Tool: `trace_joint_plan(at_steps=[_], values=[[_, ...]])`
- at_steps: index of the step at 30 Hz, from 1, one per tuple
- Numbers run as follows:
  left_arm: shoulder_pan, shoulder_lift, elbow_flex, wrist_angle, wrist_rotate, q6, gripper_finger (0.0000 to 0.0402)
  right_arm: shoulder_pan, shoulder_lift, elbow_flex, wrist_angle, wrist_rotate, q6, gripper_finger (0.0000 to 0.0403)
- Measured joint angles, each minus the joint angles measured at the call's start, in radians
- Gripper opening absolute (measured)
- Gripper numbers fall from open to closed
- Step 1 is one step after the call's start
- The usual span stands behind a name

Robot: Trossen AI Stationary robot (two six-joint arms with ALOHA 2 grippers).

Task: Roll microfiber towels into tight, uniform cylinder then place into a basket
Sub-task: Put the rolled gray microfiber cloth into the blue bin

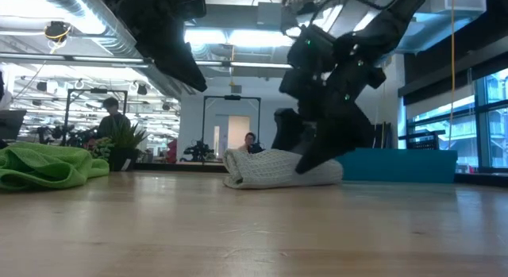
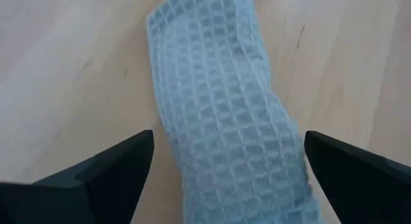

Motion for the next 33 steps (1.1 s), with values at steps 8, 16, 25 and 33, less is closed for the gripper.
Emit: trace_joint_plan(at_steps=[8, 16, 25, 33], values=[[0.0, 0.0, 0.0, 0.0, 0.0, 0.0, 0.0125, -0.02, 0.078, 0.002, 0.016, -0.031, 0.002, 0.04], [0.0, 0.0, 0.0, 0.0, 0.0, 0.0, 0.0125, -0.029, 0.122, 0.005, 0.038, -0.069, 0.004, 0.04], [0.0, 0.0, 0.0, 0.0, 0.0, 0.0, 0.0125, -0.029, 0.126, 0.003, 0.051, -0.08, -0.022, 0.04], [0.0, 0.0, 0.0, 0.0, 0.0, 0.0, 0.0125, -0.027, 0.126, 0.003, 0.044, -0.081, -0.02, 0.0395]])
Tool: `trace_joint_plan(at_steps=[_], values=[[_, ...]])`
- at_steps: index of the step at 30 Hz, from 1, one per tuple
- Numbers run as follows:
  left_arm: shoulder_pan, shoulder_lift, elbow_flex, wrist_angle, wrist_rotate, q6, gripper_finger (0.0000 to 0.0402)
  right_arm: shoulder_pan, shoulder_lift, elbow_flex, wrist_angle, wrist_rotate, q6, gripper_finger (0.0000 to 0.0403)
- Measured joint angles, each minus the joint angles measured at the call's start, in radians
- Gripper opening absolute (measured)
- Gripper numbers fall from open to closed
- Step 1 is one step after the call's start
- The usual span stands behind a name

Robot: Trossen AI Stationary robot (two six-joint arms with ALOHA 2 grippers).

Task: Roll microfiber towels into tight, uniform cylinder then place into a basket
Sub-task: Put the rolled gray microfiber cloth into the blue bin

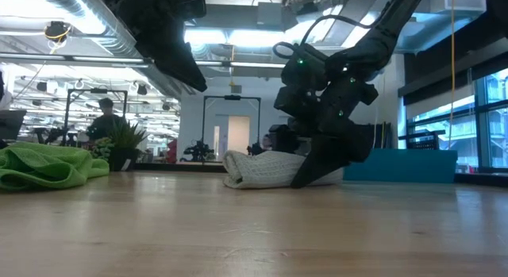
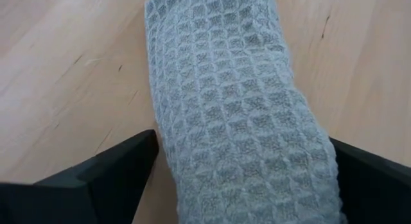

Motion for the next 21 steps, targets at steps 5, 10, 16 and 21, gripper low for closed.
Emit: trace_joint_plan(at_steps=[5, 10, 16, 21], values=[[0.0, 0.0, 0.0, 0.0, 0.0, 0.0, 0.0125, 0.001, 0.0, -0.002, -0.007, -0.003, 0.029, 0.0346], [0.0, 0.0, 0.0, 0.0, 0.0, 0.0, 0.0125, 0.003, 0.0, -0.003, -0.016, -0.01, 0.075, 0.0248], [0.0, 0.0, 0.0, 0.0, 0.0, 0.0, 0.0125, 0.003, 0.001, -0.002, -0.017, -0.007, 0.075, 0.0111], [0.0, 0.0, 0.0, 0.0, 0.0, 0.0, 0.0125, 0.002, 0.001, -0.002, -0.016, -0.003, 0.083, 0.0046]])
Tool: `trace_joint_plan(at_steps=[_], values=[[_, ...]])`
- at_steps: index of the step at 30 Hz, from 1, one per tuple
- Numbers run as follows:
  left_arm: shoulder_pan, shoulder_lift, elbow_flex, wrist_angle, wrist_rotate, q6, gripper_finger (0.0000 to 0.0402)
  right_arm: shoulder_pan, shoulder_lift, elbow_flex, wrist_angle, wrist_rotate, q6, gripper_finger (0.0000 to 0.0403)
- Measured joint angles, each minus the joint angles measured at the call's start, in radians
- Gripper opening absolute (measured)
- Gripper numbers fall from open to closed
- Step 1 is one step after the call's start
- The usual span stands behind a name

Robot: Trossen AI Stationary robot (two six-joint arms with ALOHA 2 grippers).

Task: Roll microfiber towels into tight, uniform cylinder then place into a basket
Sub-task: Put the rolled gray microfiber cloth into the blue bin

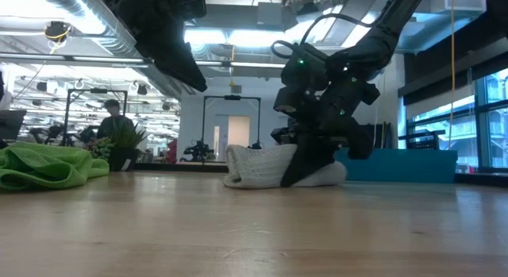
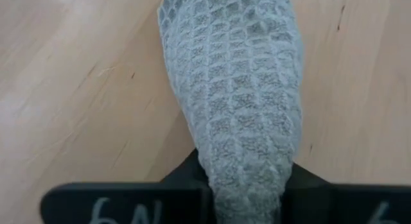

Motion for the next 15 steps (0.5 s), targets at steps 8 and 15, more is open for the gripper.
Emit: trace_joint_plan(at_steps=[8, 15], values=[[0.0, 0.0, 0.0, 0.0, 0.0, 0.0, 0.0125, -0.001, -0.077, -0.008, -0.025, 0.034, 0.055, 0.0046], [0.0, 0.0, 0.0, 0.0, 0.0, 0.0, 0.0125, -0.007, -0.258, -0.005, -0.121, 0.157, 0.064, 0.0046]])
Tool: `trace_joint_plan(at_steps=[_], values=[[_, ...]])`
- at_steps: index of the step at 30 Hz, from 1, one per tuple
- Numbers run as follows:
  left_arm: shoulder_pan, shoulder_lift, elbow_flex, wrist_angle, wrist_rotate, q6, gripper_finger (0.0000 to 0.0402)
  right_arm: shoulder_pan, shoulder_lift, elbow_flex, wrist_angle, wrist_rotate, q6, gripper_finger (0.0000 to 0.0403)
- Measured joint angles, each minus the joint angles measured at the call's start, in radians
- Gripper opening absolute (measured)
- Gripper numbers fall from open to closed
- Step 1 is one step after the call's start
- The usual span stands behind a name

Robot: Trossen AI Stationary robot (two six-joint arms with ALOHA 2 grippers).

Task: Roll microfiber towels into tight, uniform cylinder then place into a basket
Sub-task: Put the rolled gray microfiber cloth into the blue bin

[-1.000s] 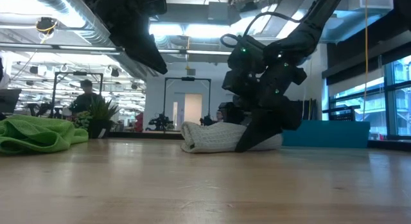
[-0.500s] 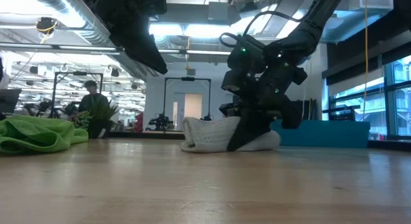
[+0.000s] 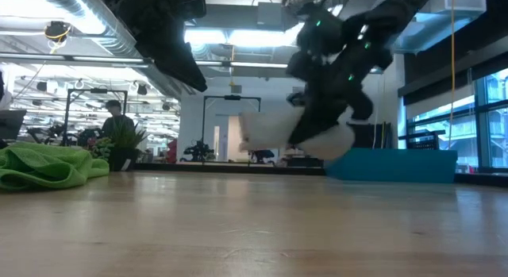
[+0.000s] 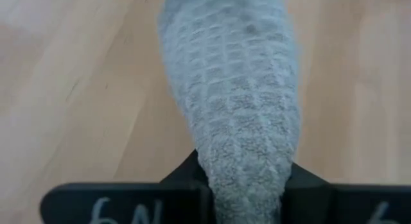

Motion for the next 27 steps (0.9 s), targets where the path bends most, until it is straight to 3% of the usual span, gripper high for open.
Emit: trace_joint_plan(at_steps=[11, 17, 27], values=[[0.0, 0.0, 0.0, 0.001, -0.003, 0.0, 0.0125, -0.106, -0.307, 0.004, -0.214, 0.227, 0.051, 0.0046], [0.001, 0.0, 0.0, 0.003, -0.011, -0.002, 0.0125, -0.223, -0.383, 0.004, -0.309, 0.251, 0.005, 0.0046], [0.001, 0.0, 0.0, 0.003, -0.011, -0.003, 0.0125, -0.446, -0.396, -0.035, -0.346, 0.251, -0.071, 0.0046]])
